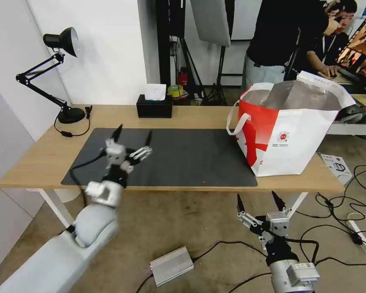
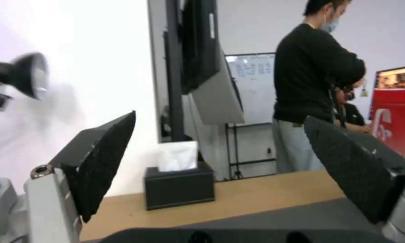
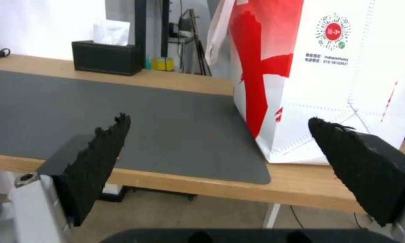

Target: Pick up the trash from the table and place it into the takeout bag.

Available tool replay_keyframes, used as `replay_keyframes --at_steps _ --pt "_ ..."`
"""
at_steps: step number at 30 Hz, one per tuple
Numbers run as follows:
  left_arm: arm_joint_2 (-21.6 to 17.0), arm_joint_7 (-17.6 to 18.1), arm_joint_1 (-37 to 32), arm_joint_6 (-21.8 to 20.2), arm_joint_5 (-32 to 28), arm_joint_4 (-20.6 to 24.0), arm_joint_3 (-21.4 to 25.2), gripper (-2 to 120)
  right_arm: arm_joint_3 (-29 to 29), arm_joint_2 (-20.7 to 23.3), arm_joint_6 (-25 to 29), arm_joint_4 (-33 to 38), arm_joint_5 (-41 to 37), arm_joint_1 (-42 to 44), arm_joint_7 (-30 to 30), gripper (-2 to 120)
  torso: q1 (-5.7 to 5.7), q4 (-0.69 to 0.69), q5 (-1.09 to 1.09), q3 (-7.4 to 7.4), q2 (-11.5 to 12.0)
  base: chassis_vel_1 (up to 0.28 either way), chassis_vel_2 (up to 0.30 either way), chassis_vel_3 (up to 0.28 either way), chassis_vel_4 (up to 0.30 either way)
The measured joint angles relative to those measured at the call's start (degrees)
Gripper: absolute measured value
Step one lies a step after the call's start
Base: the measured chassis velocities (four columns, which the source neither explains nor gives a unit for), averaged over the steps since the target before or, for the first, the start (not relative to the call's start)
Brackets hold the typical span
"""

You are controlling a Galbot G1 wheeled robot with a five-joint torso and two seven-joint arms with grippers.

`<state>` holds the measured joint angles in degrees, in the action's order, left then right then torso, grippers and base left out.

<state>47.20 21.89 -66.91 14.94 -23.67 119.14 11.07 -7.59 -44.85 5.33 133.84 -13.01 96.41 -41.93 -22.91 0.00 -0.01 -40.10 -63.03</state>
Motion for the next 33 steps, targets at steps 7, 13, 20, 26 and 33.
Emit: replay_keyframes --at_steps 7,13,20,26,33 --pt "3.6 -0.3 -9.8 1.3 3.5 3.2 7.3 100 0.0 0.0 0.0 0.0 0.0 0.0 0.0 100 -0.01 0.0 0.03 0.0 0.0 0.0 0.0 0.0 0.0" --pt "10.7 -1.0 -18.4 3.8 6.0 5.3 14.4 100 0.0 0.0 0.0 0.0 0.0 0.0 0.0 100 0.0 0.01 0.01 0.0 0.0 0.0 0.0 0.0 0.0" --pt "17.7 -1.6 -23.5 5.9 10.6 6.1 17.3 100 0.0 0.0 0.0 0.0 0.0 0.0 0.0 100 -0.01 -0.01 0.0 0.0 0.0 0.0 0.0 0.0 0.0" --pt "22.2 -1.5 -27.9 7.7 15.1 6.0 17.8 100 0.0 0.0 0.0 0.0 0.0 0.0 0.0 100 -0.01 0.0 0.0 0.0 0.0 0.0 0.0 0.0 0.0" --pt "25.9 -1.5 -31.3 9.9 18.9 4.5 16.4 100 0.0 0.0 0.0 0.0 0.0 0.0 0.0 100 -0.01 0.0 0.0 -0.01 0.0 0.0 0.0 0.0 0.0"
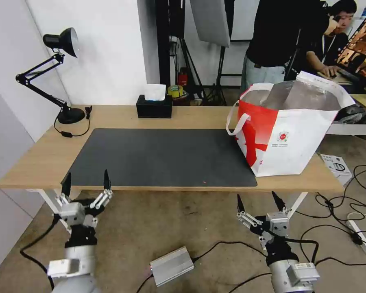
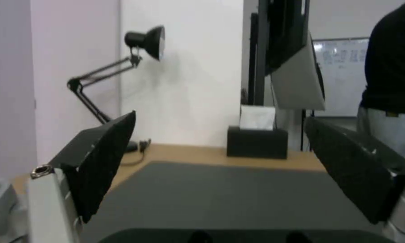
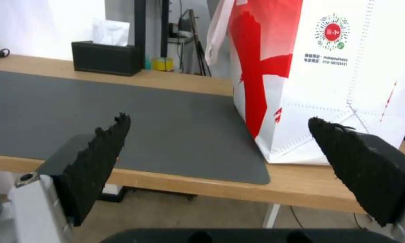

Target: Pick up the trash from the table and place it into the takeout bag.

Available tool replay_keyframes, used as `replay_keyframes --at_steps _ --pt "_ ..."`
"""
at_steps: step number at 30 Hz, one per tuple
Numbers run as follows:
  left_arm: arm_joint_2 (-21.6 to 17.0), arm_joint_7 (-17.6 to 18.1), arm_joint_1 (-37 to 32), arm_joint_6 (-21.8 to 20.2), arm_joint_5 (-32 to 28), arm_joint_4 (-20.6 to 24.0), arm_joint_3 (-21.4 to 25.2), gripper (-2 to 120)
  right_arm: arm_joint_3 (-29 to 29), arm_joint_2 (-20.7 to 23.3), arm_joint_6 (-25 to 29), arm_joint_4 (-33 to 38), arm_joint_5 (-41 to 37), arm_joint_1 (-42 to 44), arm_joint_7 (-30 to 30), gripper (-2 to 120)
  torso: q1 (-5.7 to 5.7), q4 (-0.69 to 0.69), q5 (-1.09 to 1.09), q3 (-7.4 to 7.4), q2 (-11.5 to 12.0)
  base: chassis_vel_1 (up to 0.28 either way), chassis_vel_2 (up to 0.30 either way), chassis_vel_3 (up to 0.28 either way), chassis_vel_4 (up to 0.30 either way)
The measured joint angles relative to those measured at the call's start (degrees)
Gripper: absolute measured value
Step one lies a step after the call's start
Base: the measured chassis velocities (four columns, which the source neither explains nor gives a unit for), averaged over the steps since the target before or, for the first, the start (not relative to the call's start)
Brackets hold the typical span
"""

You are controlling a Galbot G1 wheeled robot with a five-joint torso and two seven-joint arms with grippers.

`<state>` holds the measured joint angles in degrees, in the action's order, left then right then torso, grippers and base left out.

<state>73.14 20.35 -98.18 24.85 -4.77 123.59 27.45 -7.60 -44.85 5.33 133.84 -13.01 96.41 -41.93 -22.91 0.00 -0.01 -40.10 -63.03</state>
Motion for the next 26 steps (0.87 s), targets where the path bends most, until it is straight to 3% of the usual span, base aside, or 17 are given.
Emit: replay_keyframes --at_steps 14,26 --pt "3.3 -0.1 -1.5 1.9 4.6 -4.3 -6.4 100 0.0 0.0 0.0 0.0 0.0 0.0 0.0 100 0.0 0.0 0.0 0.0 0.0 0.0 0.0 0.0 0.0" --pt "3.3 -0.1 -0.1 1.8 4.5 -4.9 -6.9 100 0.0 0.0 0.0 0.0 0.0 0.0 0.0 100 -0.01 0.0 0.01 0.0 0.0 0.0 0.0 0.0 0.0"
